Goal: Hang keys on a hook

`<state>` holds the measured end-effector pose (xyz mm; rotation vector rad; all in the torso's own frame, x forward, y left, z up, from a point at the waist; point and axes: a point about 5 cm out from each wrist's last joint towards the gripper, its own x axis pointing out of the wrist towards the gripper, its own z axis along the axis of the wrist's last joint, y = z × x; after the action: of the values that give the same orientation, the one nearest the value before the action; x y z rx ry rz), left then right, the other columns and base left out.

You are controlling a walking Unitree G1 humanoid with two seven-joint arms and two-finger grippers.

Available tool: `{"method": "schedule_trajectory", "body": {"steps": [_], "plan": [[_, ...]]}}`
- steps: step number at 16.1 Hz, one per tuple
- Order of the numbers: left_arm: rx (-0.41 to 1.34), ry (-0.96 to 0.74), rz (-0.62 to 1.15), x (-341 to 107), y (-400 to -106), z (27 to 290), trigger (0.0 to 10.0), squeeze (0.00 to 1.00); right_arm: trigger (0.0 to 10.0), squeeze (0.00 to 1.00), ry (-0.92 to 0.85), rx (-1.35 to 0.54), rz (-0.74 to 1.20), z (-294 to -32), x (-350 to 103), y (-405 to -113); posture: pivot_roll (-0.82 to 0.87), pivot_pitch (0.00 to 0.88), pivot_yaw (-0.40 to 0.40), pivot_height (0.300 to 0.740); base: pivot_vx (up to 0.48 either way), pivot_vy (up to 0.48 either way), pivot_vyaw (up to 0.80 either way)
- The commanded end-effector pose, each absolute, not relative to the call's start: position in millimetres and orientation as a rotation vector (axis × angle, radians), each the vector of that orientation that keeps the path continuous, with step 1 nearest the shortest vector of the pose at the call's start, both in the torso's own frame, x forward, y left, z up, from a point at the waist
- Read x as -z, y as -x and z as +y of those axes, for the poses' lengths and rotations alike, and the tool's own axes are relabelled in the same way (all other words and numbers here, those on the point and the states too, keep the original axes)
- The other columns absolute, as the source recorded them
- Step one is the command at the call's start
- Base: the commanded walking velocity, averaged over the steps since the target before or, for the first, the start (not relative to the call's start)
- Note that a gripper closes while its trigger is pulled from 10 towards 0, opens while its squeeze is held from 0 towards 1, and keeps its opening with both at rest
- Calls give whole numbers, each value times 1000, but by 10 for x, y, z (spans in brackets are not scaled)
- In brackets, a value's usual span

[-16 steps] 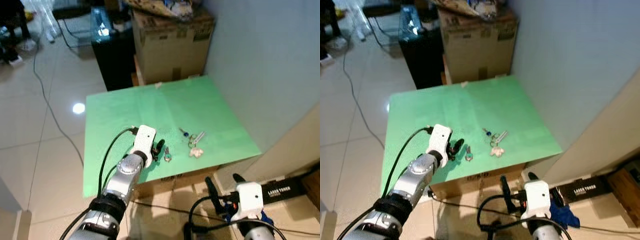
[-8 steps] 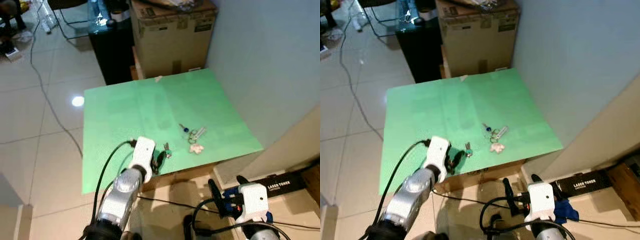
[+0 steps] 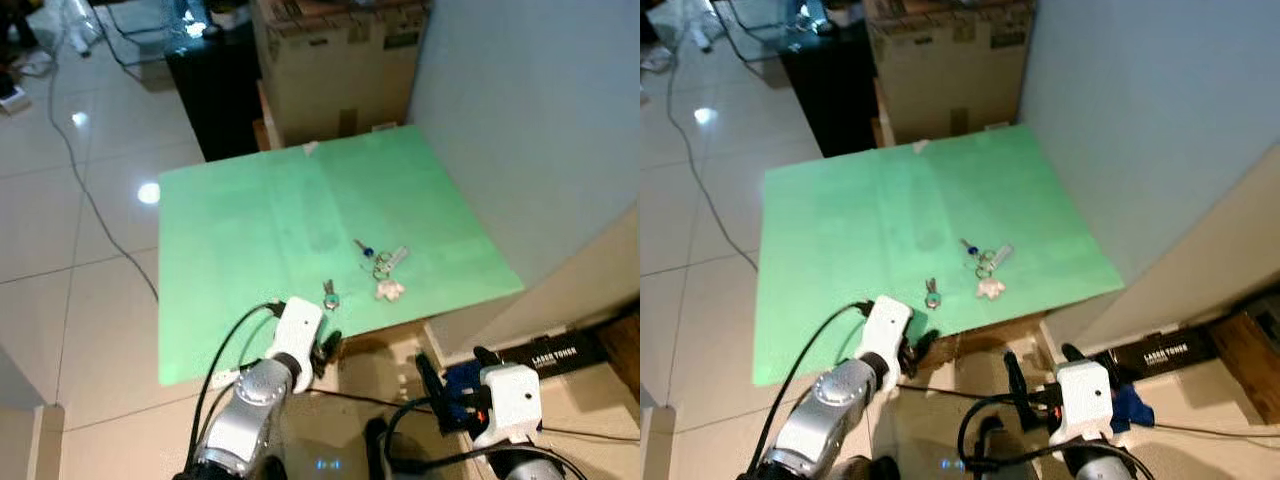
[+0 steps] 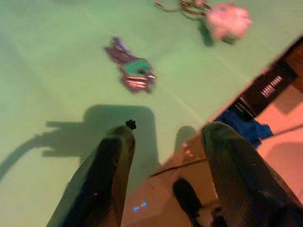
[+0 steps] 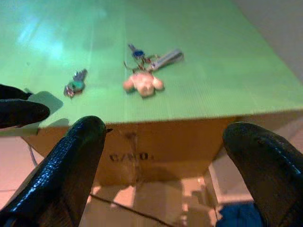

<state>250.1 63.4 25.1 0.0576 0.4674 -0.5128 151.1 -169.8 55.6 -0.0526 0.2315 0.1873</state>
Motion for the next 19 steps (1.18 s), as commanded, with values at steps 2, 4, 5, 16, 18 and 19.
{"method": "schedule_trajectory", "body": {"steps": [2,4,5,16,18,19], "plan": [[559,-18,465,-261,-2437,405,10000,0,10000,0,48,-197,214,-1665,-637,-1499,-242,234,47,740,0,0,0],[560,-14,453,-270,-2487,306,10000,0,10000,0,57,-217,221,-1603,-643,-1454,-250,244,48,740,0,0,0],[561,-4,432,-313,-2519,252,10000,0,10000,0,57,-219,224,-1586,-643,-1438,-256,246,50,740,0,0,0],[563,-54,351,-349,-2609,-36,10000,0,10000,0,59,-188,253,-1592,-665,-1295,-304,261,62,740,0,0,0],[518,-32,301,-421,-2655,-23,10000,0,10000,0,59,-181,261,-1597,-658,-1249,-315,268,68,740,0,0,0],[517,-28,274,-476,-2667,-16,10000,0,10000,0,58,-173,266,-1605,-650,-1223,-314,272,72,740,0,0,0]]}}
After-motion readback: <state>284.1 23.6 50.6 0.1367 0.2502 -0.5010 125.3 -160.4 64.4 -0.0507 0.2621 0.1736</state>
